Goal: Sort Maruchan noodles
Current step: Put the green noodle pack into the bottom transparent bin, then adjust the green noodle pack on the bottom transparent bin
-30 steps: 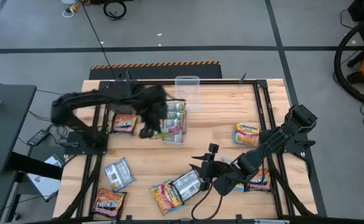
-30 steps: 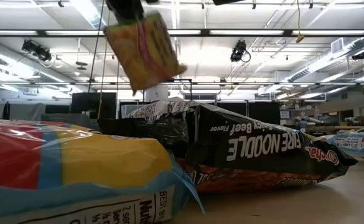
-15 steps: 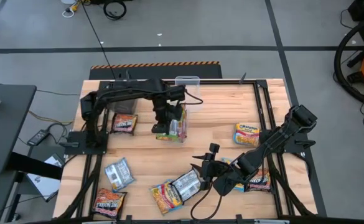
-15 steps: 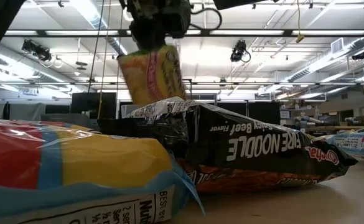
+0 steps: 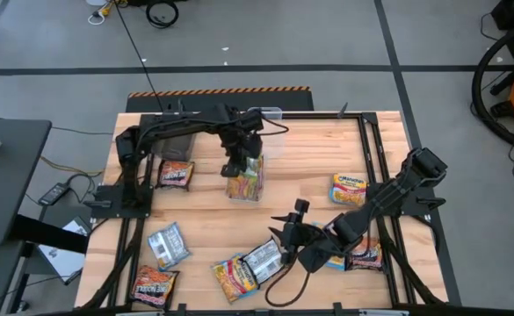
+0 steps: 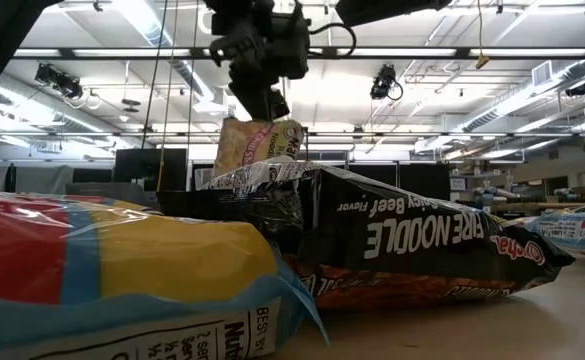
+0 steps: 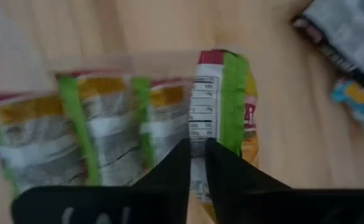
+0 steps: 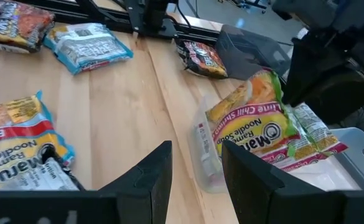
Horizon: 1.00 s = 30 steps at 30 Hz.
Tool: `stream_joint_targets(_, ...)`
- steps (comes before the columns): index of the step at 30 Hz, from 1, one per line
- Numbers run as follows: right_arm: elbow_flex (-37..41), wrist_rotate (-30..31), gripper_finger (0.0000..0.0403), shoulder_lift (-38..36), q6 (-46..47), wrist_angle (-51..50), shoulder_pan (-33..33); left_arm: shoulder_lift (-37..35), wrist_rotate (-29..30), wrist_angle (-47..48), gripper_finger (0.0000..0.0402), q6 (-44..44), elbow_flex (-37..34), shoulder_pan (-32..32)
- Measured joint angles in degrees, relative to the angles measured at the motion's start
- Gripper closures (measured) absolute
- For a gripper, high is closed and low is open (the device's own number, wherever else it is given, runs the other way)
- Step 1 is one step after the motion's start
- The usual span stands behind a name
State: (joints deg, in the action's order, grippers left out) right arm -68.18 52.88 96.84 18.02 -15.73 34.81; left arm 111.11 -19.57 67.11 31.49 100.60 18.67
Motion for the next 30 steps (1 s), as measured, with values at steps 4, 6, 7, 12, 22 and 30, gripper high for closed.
stream_joint_targets(4,0.00,1.35,0.0258,0.00,-0.30,-1.44,-1.66,0.00,4.09,0.44,0.0314,0.23,-2.05,-0.18)
stream_joint_targets(6,0.00,2.03,0.0258,0.00,-2.09,-1.57,-3.18,0.00,5.15,0.21,0.0304,-0.66,-3.27,-0.17)
stream_joint_targets(7,0.00,2.26,0.0258,0.00,-3.35,-1.59,-4.14,-0.02,4.93,-0.37,0.0302,-1.10,-4.13,-0.13)
stream_joint_targets(12,0.00,-0.53,0.0258,0.00,-7.39,-1.72,-10.21,-0.05,4.03,-1.18,0.0299,-4.45,-6.61,-1.09)
stream_joint_targets(22,0.00,-12.30,0.0258,-2.15,-10.10,-4.62,-18.32,-2.82,5.29,-6.12,0.0299,-8.20,-6.04,0.23)
stream_joint_targets(30,0.00,-14.50,0.0258,-2.43,-11.66,-6.69,-18.84,-2.34,3.46,-7.23,0.0307,-6.43,-8.07,-1.66)
